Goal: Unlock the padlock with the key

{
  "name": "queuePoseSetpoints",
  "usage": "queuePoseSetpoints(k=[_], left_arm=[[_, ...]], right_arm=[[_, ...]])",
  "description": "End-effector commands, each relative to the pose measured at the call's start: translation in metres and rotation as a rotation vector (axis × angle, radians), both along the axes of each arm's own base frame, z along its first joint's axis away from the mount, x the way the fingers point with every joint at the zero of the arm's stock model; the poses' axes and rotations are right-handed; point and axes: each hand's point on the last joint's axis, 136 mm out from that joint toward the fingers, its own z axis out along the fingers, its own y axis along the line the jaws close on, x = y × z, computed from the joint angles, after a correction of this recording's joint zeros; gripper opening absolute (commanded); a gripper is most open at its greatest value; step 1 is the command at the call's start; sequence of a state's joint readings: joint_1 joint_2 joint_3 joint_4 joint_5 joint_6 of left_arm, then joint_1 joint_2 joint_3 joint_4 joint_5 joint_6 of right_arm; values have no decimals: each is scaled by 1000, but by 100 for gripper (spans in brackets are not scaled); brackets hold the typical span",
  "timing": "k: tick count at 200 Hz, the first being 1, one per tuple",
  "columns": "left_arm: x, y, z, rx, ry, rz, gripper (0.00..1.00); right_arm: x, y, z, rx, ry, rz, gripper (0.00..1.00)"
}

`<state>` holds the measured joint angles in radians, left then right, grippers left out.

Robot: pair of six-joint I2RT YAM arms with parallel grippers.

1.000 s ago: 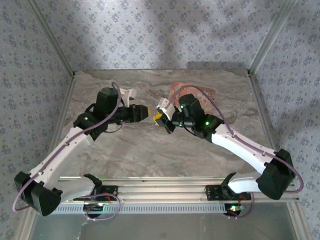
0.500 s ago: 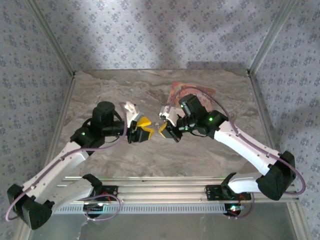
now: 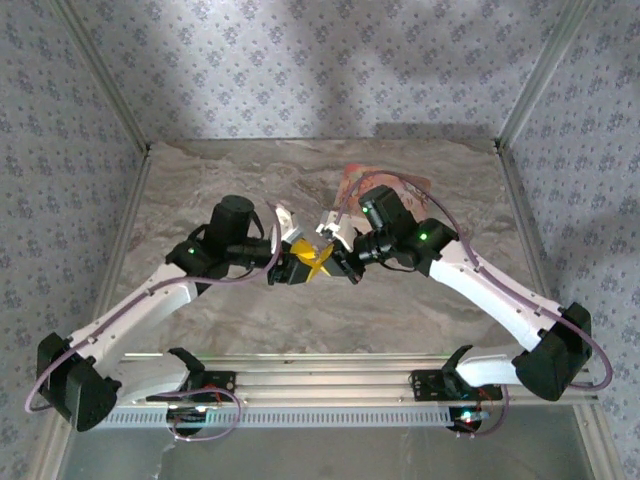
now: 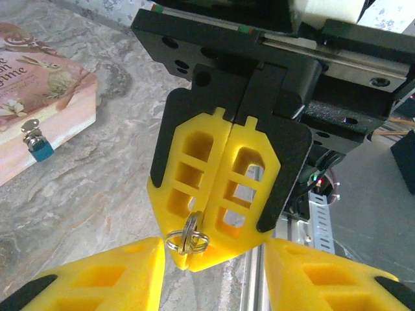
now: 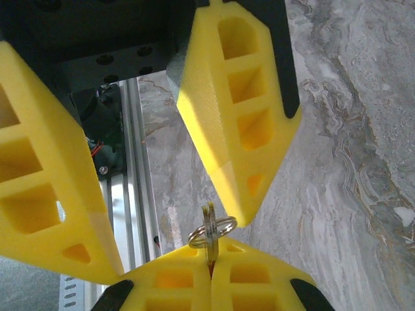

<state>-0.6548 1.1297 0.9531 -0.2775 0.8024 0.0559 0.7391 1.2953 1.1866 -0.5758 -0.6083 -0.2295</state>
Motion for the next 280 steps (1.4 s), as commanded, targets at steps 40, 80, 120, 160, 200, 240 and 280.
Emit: queuePoseSetpoints(k=[40, 80, 120, 160, 200, 240, 280], left_arm=[[5, -5, 22, -41, -26, -11, 23], [15, 0, 23, -51, 10, 40, 34], [18, 1, 26, -71, 57, 37, 34], [13, -1, 22, -66, 91, 2, 32], [11, 0, 20, -58, 110, -1, 0], [53, 22, 16, -75, 175, 272, 0], [99, 58, 23, -324, 363, 615, 0]], right_arm=[[-10, 3, 6, 15, 18, 35, 0], [-11, 3, 6, 15, 15, 37, 0], [-11, 4, 5, 11, 17, 38, 0], [-11, 5, 3, 5, 21, 37, 0], [-10, 0, -2, -24, 23, 19, 0], [38, -24, 13, 109, -10, -315, 49], [76, -59, 39, 418, 103, -664, 61]])
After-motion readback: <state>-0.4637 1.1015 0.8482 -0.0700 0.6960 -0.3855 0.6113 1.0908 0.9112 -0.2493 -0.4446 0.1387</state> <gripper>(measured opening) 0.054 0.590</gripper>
